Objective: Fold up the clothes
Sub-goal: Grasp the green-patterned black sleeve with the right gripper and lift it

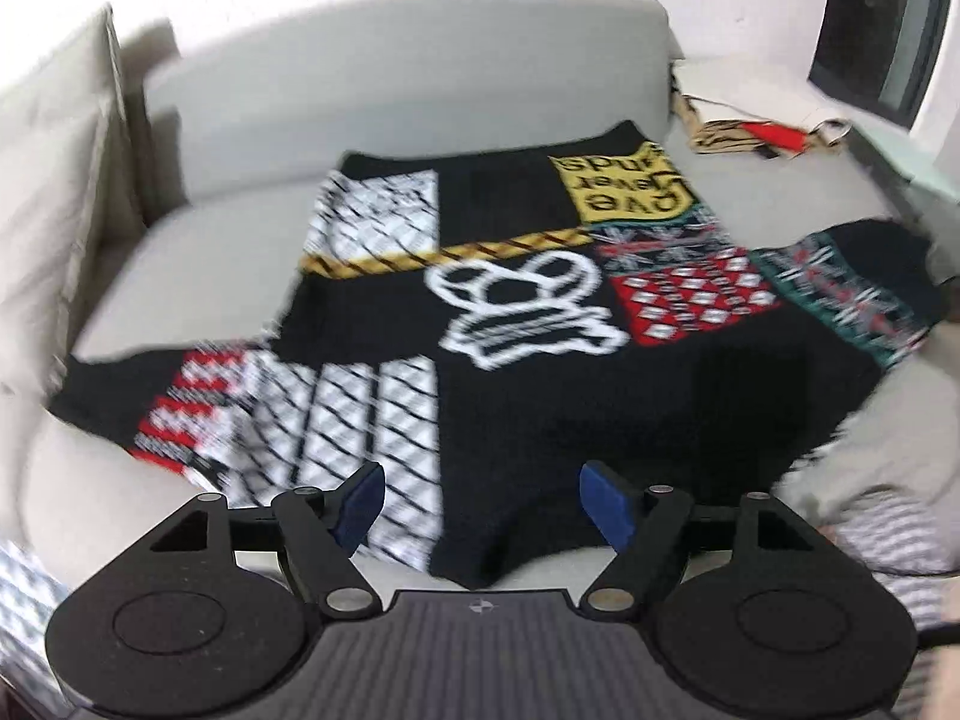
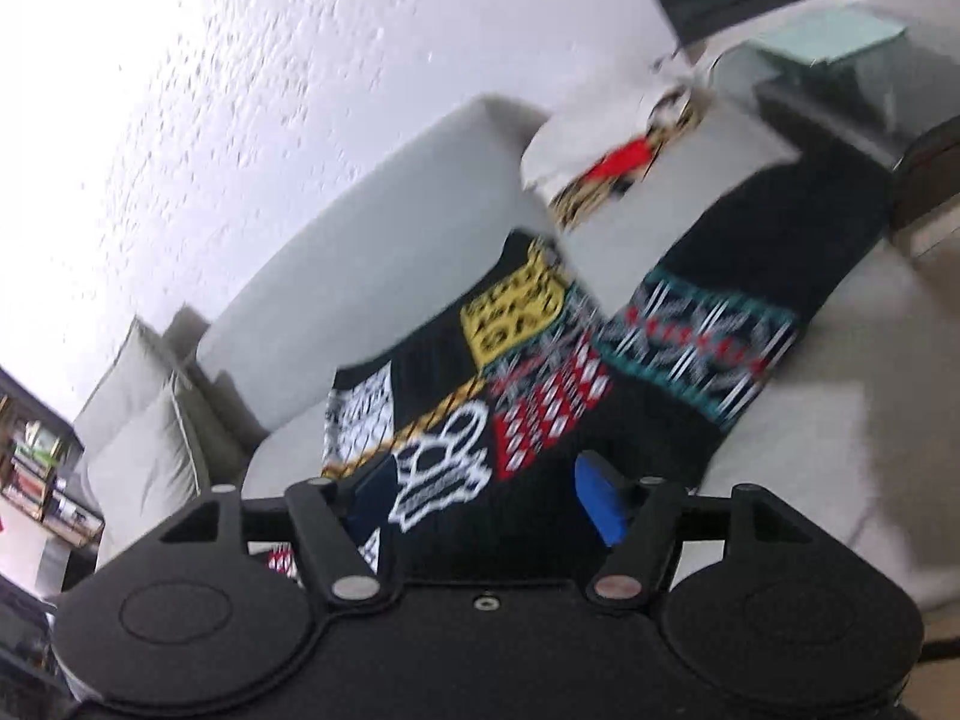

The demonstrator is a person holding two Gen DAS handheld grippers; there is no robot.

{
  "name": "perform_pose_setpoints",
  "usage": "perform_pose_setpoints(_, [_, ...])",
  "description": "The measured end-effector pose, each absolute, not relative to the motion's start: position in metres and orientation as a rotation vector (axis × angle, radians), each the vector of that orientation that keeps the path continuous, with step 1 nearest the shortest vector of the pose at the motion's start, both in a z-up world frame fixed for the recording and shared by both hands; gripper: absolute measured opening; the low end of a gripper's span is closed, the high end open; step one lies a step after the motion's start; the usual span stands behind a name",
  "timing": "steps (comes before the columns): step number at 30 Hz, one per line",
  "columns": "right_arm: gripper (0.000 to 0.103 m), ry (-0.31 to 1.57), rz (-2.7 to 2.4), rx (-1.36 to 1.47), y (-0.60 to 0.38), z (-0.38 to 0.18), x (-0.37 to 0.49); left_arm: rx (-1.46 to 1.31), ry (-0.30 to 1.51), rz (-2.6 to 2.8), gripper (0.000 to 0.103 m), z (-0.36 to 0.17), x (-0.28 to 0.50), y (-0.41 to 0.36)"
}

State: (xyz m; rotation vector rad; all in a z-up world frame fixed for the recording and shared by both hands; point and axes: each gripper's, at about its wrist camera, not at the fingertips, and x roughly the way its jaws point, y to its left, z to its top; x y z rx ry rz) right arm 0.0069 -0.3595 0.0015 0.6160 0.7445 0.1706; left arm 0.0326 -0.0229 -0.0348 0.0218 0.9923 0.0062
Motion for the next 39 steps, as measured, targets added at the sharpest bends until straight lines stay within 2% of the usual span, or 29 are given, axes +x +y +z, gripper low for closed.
perform_pose_setpoints(3, [0.067, 0.693, 0.122, 0.606, -0.385, 0.027, -0.001, -0.009, 0.99, -0.017, 0.074, -0.026, 0.032, -0.027])
perform_pose_setpoints(6, [0.074, 0.646, 0.062, 0.573, -0.406, 0.04, -0.001, 0.016, 0.97, -0.042, 0.083, -0.027, 0.035, -0.038])
perform_pose_setpoints(7, [0.077, 0.649, 0.04, 0.561, -0.413, 0.037, 0.005, 0.033, 0.968, -0.048, 0.083, -0.032, 0.038, -0.043])
perform_pose_setpoints(10, [0.076, 0.701, -0.043, 0.585, -0.438, 0.007, 0.034, 0.095, 0.95, -0.095, 0.083, -0.053, 0.044, -0.057])
perform_pose_setpoints(12, [0.072, 0.713, -0.092, 0.653, -0.46, -0.026, 0.054, 0.133, 0.957, -0.115, 0.081, -0.068, 0.045, -0.065])
perform_pose_setpoints(14, [0.054, 0.715, -0.138, 0.732, -0.48, -0.06, 0.07, 0.141, 0.974, -0.118, 0.08, -0.079, 0.046, -0.064])
perform_pose_setpoints(16, [0.046, 0.718, -0.188, 0.828, -0.499, -0.092, 0.083, 0.147, 0.983, -0.113, 0.08, -0.086, 0.047, -0.064])
perform_pose_setpoints(20, [0.046, 0.717, -0.237, 0.951, -0.516, -0.135, 0.102, 0.169, 0.987, -0.096, 0.08, -0.093, 0.051, -0.061])
perform_pose_setpoints(25, [0.046, 0.651, -0.293, 1.056, -0.533, -0.159, 0.117, 0.175, 0.999, -0.089, 0.081, -0.098, 0.054, -0.057])
perform_pose_setpoints(27, [0.044, 0.604, -0.317, 1.09, -0.541, -0.165, 0.12, 0.177, 1.005, -0.086, 0.081, -0.099, 0.054, -0.056])
perform_pose_setpoints(29, [0.035, 0.559, -0.34, 1.138, -0.55, -0.175, 0.12, 0.179, 1.011, -0.084, 0.081, -0.101, 0.054, -0.055])
perform_pose_setpoints(35, [0.034, 0.444, -0.331, 1.304, -0.562, -0.202, 0.123, 0.178, 0.995, -0.073, 0.081, -0.098, 0.053, -0.048])
perform_pose_setpoints(36, [0.031, 0.43, -0.329, 1.323, -0.563, -0.205, 0.124, 0.177, 0.99, -0.071, 0.081, -0.097, 0.053, -0.048])
perform_pose_setpoints(37, [0.012, 0.441, -0.344, 1.306, -0.563, -0.204, 0.127, 0.176, 0.984, -0.071, 0.081, -0.095, 0.051, -0.047])
perform_pose_setpoints(39, [0.009, 0.472, -0.38, 1.207, -0.558, -0.194, 0.132, 0.168, 0.97, -0.069, 0.081, -0.092, 0.048, -0.044])
